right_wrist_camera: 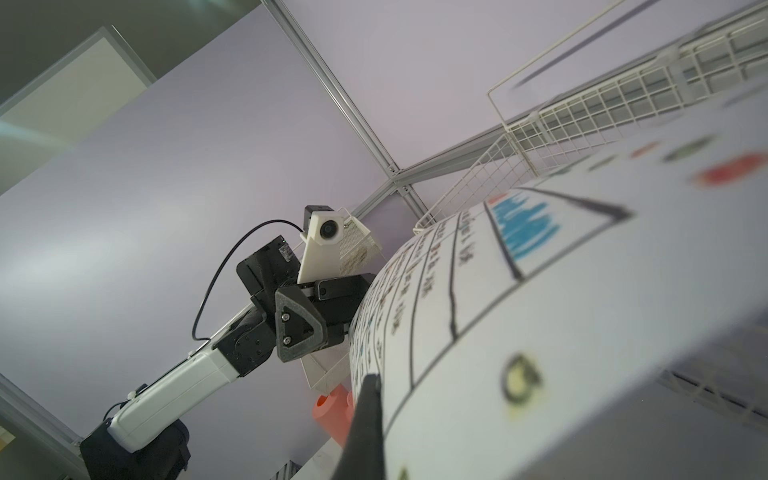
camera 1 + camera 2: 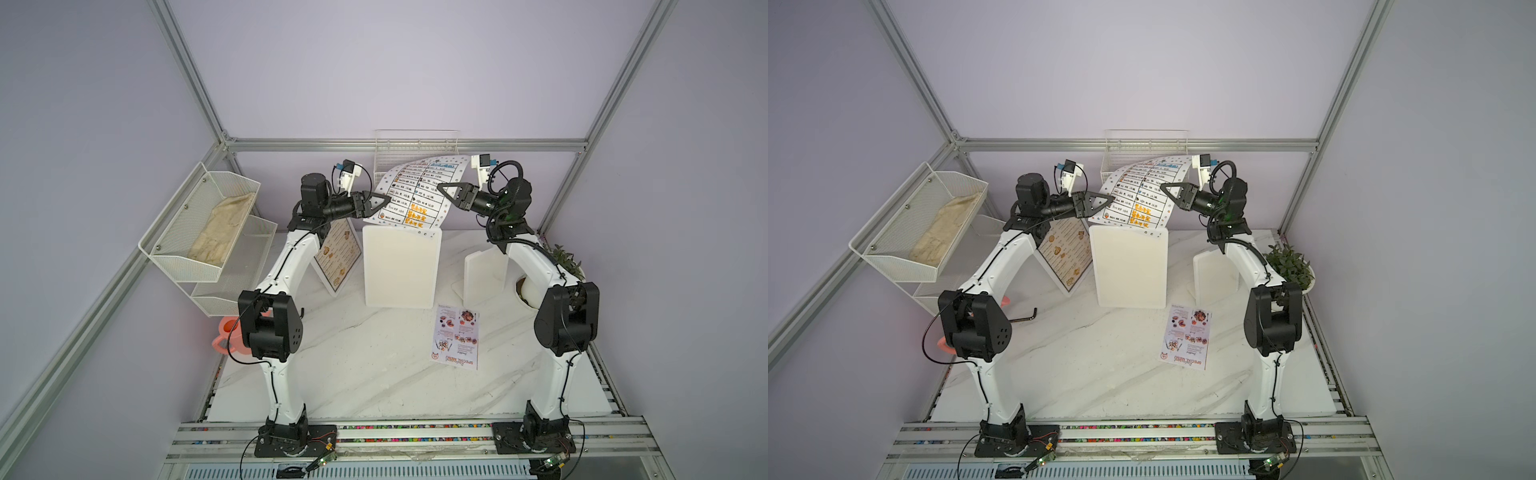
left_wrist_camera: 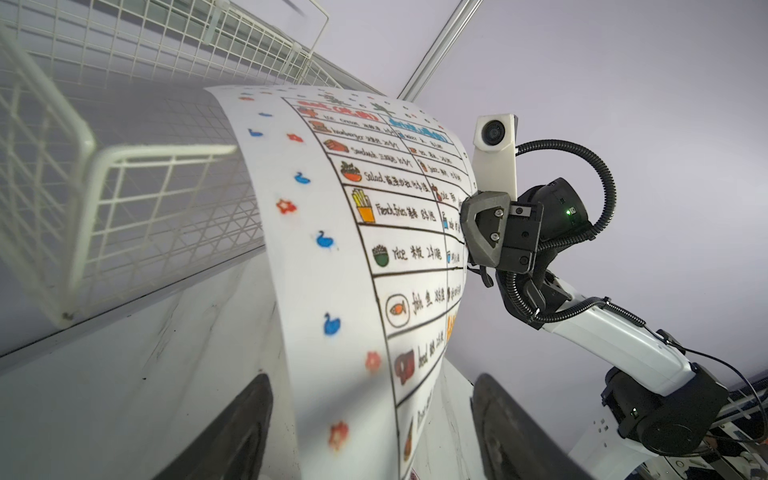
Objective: Insert the menus into the narrow rack
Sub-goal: Insert the menu into the narrow rack.
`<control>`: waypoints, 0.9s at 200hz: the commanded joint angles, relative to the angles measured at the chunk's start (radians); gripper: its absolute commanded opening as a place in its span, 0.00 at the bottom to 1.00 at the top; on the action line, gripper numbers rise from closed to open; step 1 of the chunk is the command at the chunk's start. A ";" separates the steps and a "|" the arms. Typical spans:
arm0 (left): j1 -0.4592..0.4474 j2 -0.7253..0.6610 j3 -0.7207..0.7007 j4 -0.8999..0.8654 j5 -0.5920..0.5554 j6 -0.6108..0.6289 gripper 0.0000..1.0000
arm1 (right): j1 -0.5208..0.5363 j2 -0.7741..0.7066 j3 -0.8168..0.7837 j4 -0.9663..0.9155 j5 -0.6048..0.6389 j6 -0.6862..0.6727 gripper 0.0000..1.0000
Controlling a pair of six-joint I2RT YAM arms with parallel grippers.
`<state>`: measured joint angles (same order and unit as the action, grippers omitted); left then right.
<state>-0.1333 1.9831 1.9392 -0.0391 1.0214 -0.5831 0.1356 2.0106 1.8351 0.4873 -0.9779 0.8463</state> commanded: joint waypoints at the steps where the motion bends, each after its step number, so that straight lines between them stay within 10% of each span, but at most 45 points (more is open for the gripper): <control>1: -0.006 0.012 0.052 0.032 0.023 0.000 0.75 | -0.005 0.019 0.041 -0.066 0.026 -0.045 0.00; 180: -0.029 0.076 0.160 0.039 0.034 -0.040 0.60 | -0.009 0.022 0.066 -0.205 0.161 -0.105 0.00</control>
<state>-0.1539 2.0624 2.0342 -0.0319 1.0363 -0.6117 0.1352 2.0422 1.8996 0.2932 -0.8513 0.7464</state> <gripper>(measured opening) 0.608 0.041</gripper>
